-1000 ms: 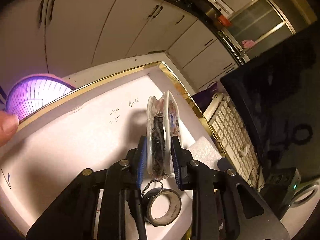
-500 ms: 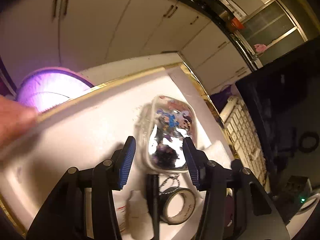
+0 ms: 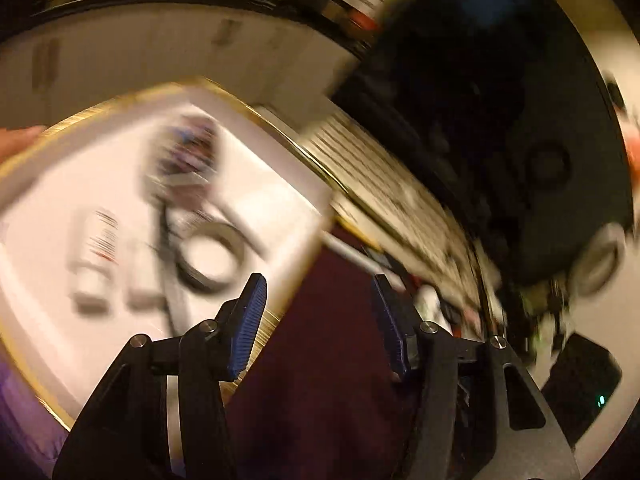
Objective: Organize objects
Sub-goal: 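Grasp the white medicine box with the right tool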
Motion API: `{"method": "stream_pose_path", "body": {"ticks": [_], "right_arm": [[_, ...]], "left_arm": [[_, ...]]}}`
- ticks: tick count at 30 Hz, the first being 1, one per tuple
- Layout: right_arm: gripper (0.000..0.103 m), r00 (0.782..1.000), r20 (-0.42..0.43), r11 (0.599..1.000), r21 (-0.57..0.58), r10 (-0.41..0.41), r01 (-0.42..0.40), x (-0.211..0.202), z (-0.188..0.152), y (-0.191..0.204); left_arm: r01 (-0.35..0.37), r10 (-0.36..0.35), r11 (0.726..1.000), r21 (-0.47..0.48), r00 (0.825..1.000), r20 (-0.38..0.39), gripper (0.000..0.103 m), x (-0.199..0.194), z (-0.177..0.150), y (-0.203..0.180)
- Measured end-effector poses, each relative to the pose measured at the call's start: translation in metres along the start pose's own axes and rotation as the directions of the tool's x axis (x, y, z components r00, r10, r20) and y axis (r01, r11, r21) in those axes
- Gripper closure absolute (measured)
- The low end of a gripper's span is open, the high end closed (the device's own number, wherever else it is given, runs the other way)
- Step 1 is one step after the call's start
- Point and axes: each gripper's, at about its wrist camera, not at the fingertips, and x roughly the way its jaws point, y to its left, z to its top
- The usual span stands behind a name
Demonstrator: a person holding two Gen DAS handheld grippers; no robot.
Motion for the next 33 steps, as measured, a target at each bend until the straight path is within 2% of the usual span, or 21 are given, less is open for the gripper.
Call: {"method": "stream_pose_path", "body": {"ticks": [1, 2, 4, 6, 8, 10, 14, 15, 17, 20, 22, 27, 30, 33], "right_arm": [[0.059, 0.999, -0.002, 0.999, 0.008, -0.041, 0.041, -0.009, -0.008, -0.008], [0.058, 0.993, -0.006, 0.993, 0.005, -0.121, 0.121, -0.017, -0.017, -0.018], [0.058, 0.973, -0.016, 0.973, 0.017, -0.230, 0.230, -0.025, -0.027, -0.036], [0.058, 0.954, -0.051, 0.948, 0.106, -0.295, 0.299, -0.028, -0.031, -0.059], [0.058, 0.963, -0.074, 0.935, 0.230, -0.258, 0.268, -0.027, -0.029, -0.083], [0.058, 0.957, -0.104, 0.919, 0.269, -0.271, 0.289, -0.020, -0.025, -0.094], [0.053, 0.953, -0.130, 0.915, 0.272, -0.272, 0.298, 0.003, -0.012, -0.092], [0.051, 0.947, -0.142, 0.912, 0.258, -0.290, 0.318, 0.010, -0.009, -0.090], [0.048, 0.940, -0.160, 0.907, 0.255, -0.302, 0.335, 0.019, -0.012, -0.087], [0.048, 0.937, -0.179, 0.907, 0.250, -0.299, 0.338, 0.028, -0.015, -0.084], [0.048, 0.941, -0.172, 0.914, 0.241, -0.292, 0.328, 0.028, -0.018, -0.083], [0.050, 0.938, -0.165, 0.915, 0.221, -0.305, 0.337, 0.003, -0.026, -0.099], [0.050, 0.945, -0.140, 0.917, 0.236, -0.296, 0.322, -0.018, -0.034, -0.112], [0.050, 0.955, -0.125, 0.921, 0.259, -0.267, 0.292, -0.028, -0.038, -0.119]], "left_arm": [[0.008, -0.007, 0.999, 0.033, 1.000, -0.018, 0.049, 0.006, -0.004, -0.013], [0.013, -0.011, 0.998, 0.058, 0.999, -0.030, 0.049, 0.011, -0.009, -0.022], [0.022, -0.019, 0.996, 0.084, 0.999, -0.045, 0.049, 0.020, -0.013, -0.036], [0.035, -0.029, 0.995, 0.092, 0.997, -0.066, 0.049, 0.027, -0.013, -0.045], [0.048, -0.041, 0.995, 0.088, 0.996, -0.081, 0.049, 0.033, -0.012, -0.047], [0.038, -0.031, 0.996, 0.082, 0.996, -0.089, 0.049, 0.037, -0.011, -0.047], [0.041, -0.037, 0.998, 0.039, 0.993, -0.110, 0.049, 0.038, -0.012, -0.038], [0.032, -0.028, 0.999, 0.031, 0.993, -0.111, 0.049, 0.039, -0.012, -0.035], [0.023, -0.019, 0.999, 0.030, 0.993, -0.113, 0.049, 0.041, -0.011, -0.032], [0.013, -0.009, 0.999, 0.033, 0.994, -0.113, 0.049, 0.041, -0.010, -0.032], [0.022, -0.019, 0.999, 0.034, 0.994, -0.112, 0.049, 0.042, -0.009, -0.034], [0.000, 0.012, 0.995, 0.104, 0.994, -0.111, 0.049, 0.052, 0.000, -0.053], [0.036, -0.026, 0.998, 0.061, 0.986, -0.168, 0.049, 0.075, 0.012, -0.061], [-0.012, 0.010, 1.000, -0.006, 0.965, -0.262, 0.049, 0.108, 0.025, -0.066]]}}
